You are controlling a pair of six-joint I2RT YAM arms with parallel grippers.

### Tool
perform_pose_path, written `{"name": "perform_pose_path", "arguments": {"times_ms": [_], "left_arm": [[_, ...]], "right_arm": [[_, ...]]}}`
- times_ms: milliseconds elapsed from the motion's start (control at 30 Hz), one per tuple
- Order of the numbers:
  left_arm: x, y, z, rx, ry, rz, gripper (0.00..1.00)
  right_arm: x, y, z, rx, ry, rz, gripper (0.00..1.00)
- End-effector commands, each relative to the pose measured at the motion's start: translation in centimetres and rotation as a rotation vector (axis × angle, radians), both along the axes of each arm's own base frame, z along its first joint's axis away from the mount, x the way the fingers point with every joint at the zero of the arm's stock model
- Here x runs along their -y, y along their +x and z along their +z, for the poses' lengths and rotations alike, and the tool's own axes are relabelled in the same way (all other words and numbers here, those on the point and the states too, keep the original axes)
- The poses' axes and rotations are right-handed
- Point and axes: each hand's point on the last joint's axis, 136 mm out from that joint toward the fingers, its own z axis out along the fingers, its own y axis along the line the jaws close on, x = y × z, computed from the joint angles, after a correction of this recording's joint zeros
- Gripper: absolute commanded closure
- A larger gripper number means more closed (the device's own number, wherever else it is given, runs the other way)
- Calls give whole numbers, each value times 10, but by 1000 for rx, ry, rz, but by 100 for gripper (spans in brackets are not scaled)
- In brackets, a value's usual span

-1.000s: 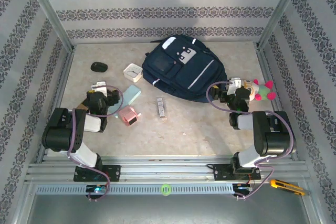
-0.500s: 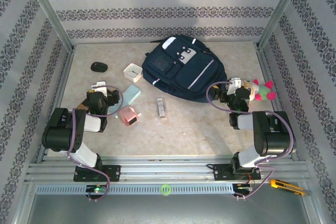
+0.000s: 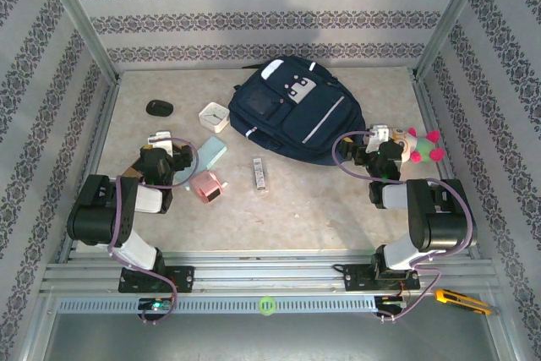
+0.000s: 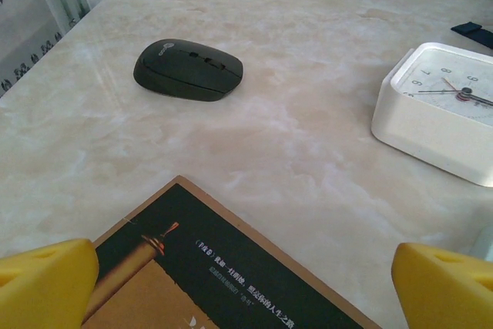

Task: Pack the student bag

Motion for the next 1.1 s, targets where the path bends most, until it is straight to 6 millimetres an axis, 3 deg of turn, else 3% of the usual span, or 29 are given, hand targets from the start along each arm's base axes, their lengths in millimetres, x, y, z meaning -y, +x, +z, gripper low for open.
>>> {"name": "perform_pose_path", "arguments": {"times_ms": [0,67,200,333,400,433,567,633,700,833,933,1067], "left_arm": [[14,-1,34,16,32,-56,5],[17,0,60,-27,-9,-59,9],[34,3,93,-110,-128,-90,21],[84,18,106,-191,-267,-217,32],[106,24,101,-243,-272,-245,33],[119,27,99,-262,-267,-273,33],[149,38,87,-288,-285,-321,34],[155,42,81,-292,-313,-328,35],[159,43,73,-305,-339,-324,36],[166,44,63,-329,-363,-335,37],[167,44,56,-348,-366,-330,37],[168,45,48,-362,-377,-322,37]], "right_arm": [[4,6,30,27,15,-35,2],[9,6,47,-106,69,-81,2],[5,5,77,-302,155,-109,2],[-15,23,93,-426,247,-33,2],[-27,36,87,-492,306,8,2],[-32,43,83,-519,331,21,7],[-49,65,45,-628,407,34,24],[-57,66,20,-681,421,30,28],[-63,59,-5,-740,437,12,32],[-79,22,-52,-854,492,-20,34],[-95,-13,-68,-906,499,-14,36],[-130,-56,-69,-923,545,22,37]]}}
